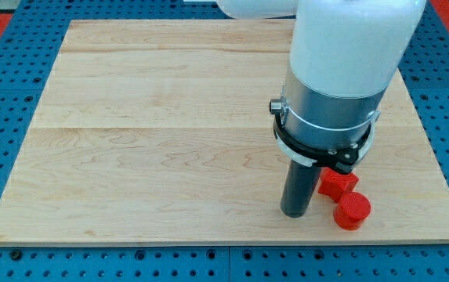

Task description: Move the yellow heart towards the bottom left

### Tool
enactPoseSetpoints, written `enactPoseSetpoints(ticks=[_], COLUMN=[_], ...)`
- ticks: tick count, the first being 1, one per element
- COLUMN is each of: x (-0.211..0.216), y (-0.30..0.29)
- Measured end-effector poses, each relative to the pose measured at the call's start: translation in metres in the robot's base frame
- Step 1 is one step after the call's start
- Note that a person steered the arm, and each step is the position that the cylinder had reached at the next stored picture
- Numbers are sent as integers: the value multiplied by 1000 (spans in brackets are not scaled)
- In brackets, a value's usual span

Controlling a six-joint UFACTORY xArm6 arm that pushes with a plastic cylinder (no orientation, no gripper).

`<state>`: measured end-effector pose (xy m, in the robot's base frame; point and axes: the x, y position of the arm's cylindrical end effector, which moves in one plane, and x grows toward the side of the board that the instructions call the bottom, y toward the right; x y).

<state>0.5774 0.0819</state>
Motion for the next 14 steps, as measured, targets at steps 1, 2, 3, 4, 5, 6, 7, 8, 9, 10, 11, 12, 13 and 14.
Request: enactPoseSetpoints(ticks=[1,2,3,4,5,6,7,8,9,10,11,12,13,14], x=[13,32,42,41,32,8,-30,-56,-92,-118,-131,-142,-158,-165], y=[0,4,38,110,178,193,197,181,180,165,124,85,88,74])
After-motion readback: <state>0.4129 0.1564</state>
